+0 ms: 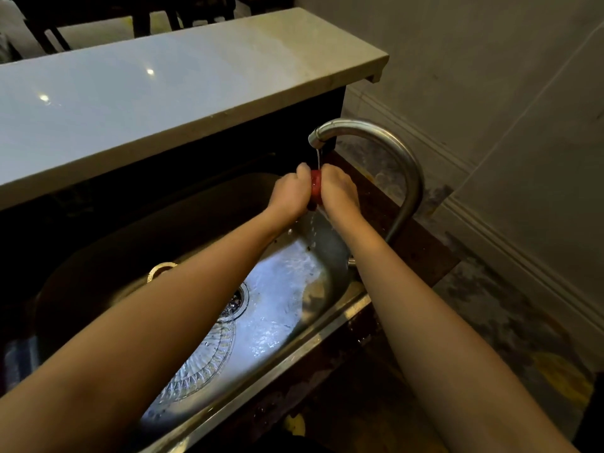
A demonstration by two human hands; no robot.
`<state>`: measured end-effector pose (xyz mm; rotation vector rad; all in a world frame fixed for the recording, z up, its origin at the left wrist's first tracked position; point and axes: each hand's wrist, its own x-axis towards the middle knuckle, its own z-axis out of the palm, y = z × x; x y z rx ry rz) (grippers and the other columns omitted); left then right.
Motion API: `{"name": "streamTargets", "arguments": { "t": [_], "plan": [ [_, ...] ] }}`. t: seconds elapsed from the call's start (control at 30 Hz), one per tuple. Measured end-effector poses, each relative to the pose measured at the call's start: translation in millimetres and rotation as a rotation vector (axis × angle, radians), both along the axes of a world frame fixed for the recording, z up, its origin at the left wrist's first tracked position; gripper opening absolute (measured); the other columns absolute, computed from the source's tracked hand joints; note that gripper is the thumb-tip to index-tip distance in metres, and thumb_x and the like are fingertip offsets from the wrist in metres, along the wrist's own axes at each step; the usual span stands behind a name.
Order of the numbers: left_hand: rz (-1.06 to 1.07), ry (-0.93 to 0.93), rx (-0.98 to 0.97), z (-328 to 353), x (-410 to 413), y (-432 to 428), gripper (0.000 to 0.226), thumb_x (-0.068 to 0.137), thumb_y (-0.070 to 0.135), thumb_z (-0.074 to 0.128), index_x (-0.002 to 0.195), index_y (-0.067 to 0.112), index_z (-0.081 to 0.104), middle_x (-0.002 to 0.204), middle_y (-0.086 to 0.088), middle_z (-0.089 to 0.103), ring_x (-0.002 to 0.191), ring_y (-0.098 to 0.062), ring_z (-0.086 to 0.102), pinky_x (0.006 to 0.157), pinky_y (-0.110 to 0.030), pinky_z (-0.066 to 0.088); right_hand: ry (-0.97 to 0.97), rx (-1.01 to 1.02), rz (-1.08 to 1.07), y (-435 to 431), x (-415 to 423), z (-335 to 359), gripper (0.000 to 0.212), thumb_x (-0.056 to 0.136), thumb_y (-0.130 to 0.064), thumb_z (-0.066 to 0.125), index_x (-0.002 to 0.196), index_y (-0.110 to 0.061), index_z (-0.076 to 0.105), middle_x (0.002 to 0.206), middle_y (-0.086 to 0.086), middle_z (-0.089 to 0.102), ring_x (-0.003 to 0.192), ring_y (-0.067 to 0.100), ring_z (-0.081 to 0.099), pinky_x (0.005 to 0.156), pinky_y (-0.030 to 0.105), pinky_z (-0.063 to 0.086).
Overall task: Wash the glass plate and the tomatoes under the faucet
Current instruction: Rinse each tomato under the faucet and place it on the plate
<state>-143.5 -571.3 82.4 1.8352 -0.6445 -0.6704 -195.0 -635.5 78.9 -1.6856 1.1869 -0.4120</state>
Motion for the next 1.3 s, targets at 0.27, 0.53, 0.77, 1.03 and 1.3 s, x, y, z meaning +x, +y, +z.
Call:
{"name": "streamTargets", "arguments": {
  "t": [0.27, 0.53, 0.77, 1.03, 1.3],
  "plan": [
    [-0.005, 0.303, -0.042, 1.5, 1.8, 2.2, 0.048, 0.101, 0.038, 0.015, 0.094, 0.001, 0.045, 0.056, -0.010, 0.045, 0.027, -0.006, 0.040, 0.033, -0.013, 0.029, -0.225, 0.005, 0.104, 7.2, -17.0, -7.5, 0.040, 0.094, -0.049, 0.030, 0.110, -0.024, 0.057, 0.105, 0.007, 0.060, 0.094, 0.021, 0.060, 0.084, 0.037, 0.050],
    [-0.063, 0.172, -0.093, 2.8, -7.3, -0.1, 0.047, 0.099, 0.045, 0.022, 0.089, 0.007, 0.049, 0.059, -0.005, 0.046, 0.050, -0.015, 0.047, 0.046, -0.022, 0.038, -0.065, 0.079, -0.082, -2.8, -0.4, 1.2, 0.039, 0.093, -0.046, 0.031, 0.104, -0.020, 0.058, 0.103, 0.010, 0.060, 0.095, 0.027, 0.060, 0.086, 0.042, 0.050],
    [-0.097, 0.367, 0.159, 0.0, 10.3, 18.6, 0.044, 0.098, 0.047, 0.027, 0.084, 0.012, 0.049, 0.066, -0.006, 0.052, 0.048, -0.012, 0.046, 0.038, -0.016, 0.038, -0.034, -0.217, 0.557, 2.5, -38.4, -27.8, 0.052, 0.091, -0.045, 0.045, 0.139, -0.033, 0.029, 0.141, 0.007, 0.034, 0.118, 0.021, 0.044, 0.092, 0.033, 0.041],
    [-0.171, 0.272, 0.302, -19.3, 8.9, 38.7, 0.046, 0.098, 0.045, 0.030, 0.116, 0.009, 0.052, 0.103, -0.015, 0.062, 0.084, -0.024, 0.061, 0.065, -0.031, 0.050, 0.027, -0.273, 0.556, 21.7, -47.3, -36.8, 0.059, 0.079, -0.022, 0.069, 0.132, -0.023, 0.043, 0.129, 0.008, 0.052, 0.116, 0.023, 0.052, 0.097, 0.037, 0.047],
    [-0.241, -0.078, 0.300, -30.3, 13.4, 59.7, 0.035, 0.098, 0.029, 0.040, 0.128, 0.015, 0.053, 0.125, -0.009, 0.057, 0.101, -0.013, 0.045, 0.084, -0.027, 0.034, 0.084, -0.328, 0.486, 39.3, -50.1, -47.1, 0.057, 0.080, -0.025, 0.068, 0.132, -0.025, 0.045, 0.130, 0.007, 0.056, 0.120, 0.025, 0.052, 0.099, 0.044, 0.045]
  ]
}}
